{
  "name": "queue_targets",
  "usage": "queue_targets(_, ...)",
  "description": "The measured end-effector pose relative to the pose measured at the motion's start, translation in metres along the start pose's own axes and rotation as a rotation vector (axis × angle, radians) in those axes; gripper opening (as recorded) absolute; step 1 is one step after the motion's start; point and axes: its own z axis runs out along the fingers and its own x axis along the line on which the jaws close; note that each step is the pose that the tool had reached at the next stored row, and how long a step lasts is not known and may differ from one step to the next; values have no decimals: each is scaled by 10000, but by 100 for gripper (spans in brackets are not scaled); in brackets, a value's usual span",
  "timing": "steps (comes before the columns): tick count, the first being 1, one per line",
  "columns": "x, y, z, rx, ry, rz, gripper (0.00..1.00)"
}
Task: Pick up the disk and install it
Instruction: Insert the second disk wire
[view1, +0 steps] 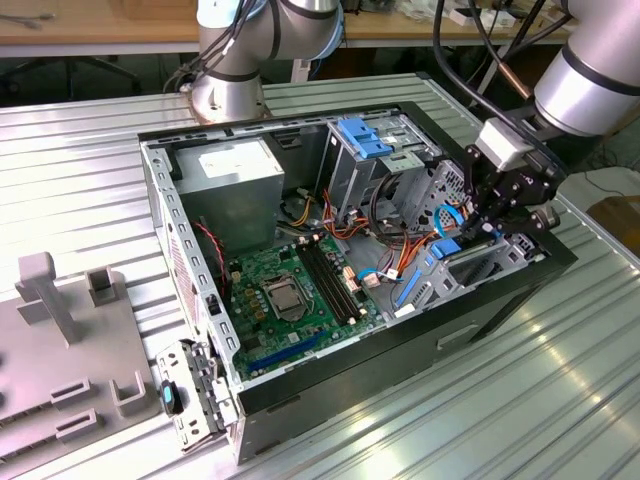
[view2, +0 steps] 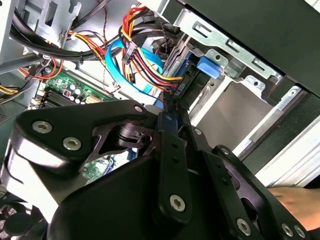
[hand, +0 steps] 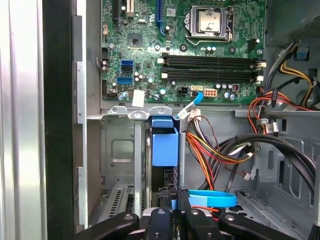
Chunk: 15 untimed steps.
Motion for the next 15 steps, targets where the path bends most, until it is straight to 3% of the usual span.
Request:
queue_targets(11, 17, 0, 5, 0, -2, 0, 16)
queue_targets(15, 18, 2, 22, 0, -34, 2, 16)
